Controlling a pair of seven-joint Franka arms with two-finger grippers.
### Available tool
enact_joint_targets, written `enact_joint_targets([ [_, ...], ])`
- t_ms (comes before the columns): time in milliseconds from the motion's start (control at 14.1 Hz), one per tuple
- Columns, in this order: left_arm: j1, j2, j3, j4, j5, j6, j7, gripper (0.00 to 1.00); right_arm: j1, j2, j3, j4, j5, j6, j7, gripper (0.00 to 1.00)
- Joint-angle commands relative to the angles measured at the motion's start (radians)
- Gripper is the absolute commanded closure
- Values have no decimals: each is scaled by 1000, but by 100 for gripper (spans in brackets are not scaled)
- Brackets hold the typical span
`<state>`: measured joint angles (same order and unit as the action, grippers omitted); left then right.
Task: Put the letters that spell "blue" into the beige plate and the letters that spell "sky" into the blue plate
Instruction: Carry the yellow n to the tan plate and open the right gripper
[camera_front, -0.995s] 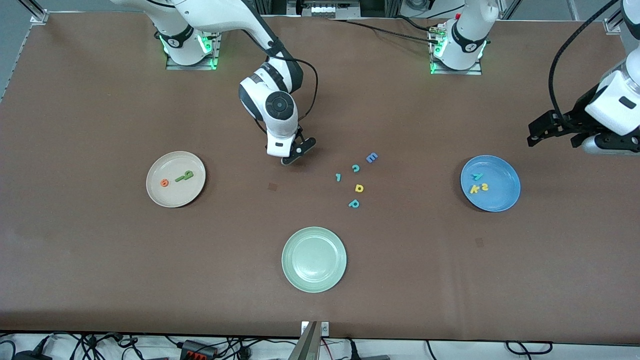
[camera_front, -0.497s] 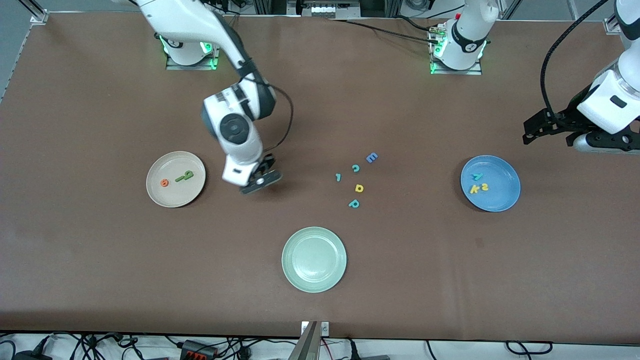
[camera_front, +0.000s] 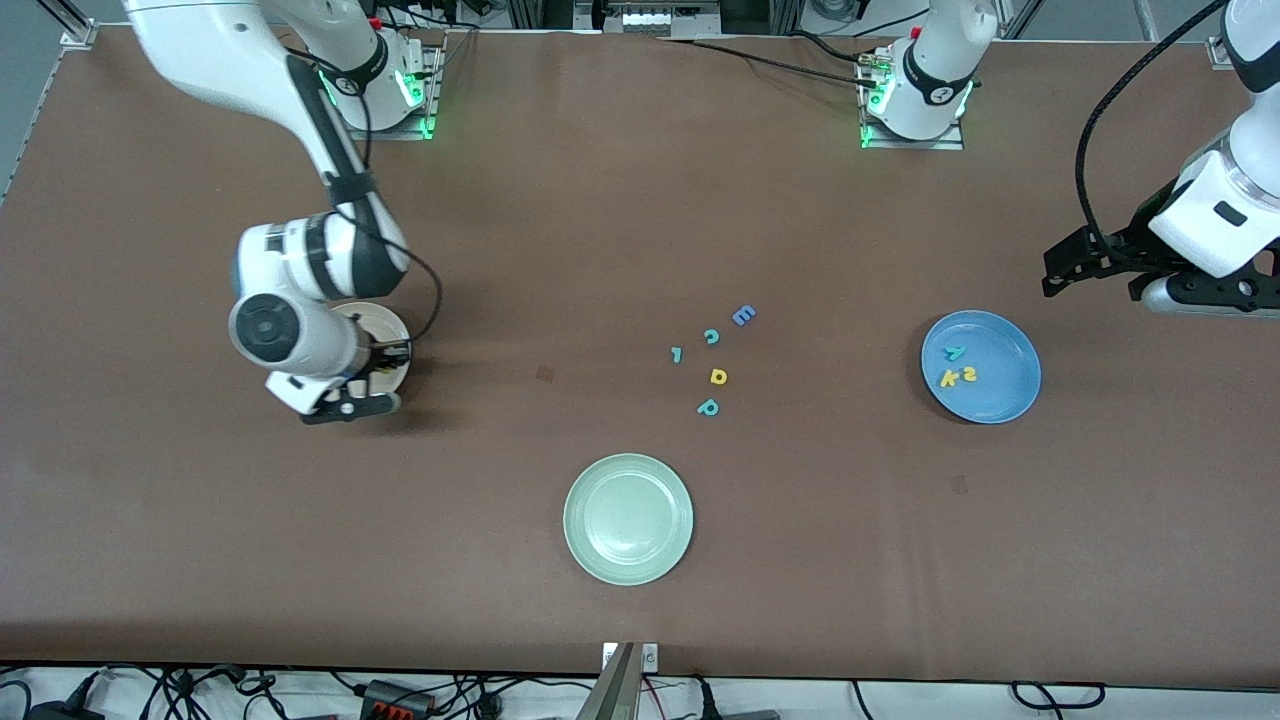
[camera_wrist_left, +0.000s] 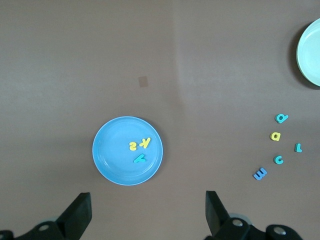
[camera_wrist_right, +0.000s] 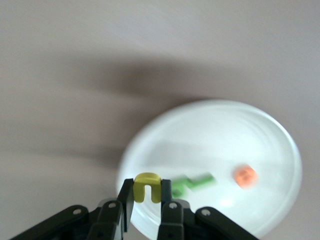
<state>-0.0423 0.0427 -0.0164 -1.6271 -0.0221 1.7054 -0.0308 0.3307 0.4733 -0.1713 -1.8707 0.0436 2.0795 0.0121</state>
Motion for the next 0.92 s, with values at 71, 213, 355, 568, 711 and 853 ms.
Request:
enact_joint_targets([
  [71, -5, 35, 6, 58, -7, -9, 15, 0, -87, -7, 19, -56, -7, -52, -9, 86],
  [213, 4, 39, 7, 61, -7, -9, 25, 0, -101, 2, 19, -53, -5, -50, -6, 35],
  [355, 4, 39, 9, 61, -7, -9, 26, 0, -101, -7, 19, -35, -5, -70, 8, 0],
  [568, 4, 39, 7, 61, -7, -9, 25, 0, -101, -38, 18, 95, 4, -218, 12, 0],
  [711, 5, 39, 9, 61, -7, -9, 23, 0, -122, -38, 13, 247, 4, -324, 32, 0],
  [853, 7, 39, 10, 61, -7, -9, 26, 0, -127, -41, 6, 393, 2, -415, 14, 0],
])
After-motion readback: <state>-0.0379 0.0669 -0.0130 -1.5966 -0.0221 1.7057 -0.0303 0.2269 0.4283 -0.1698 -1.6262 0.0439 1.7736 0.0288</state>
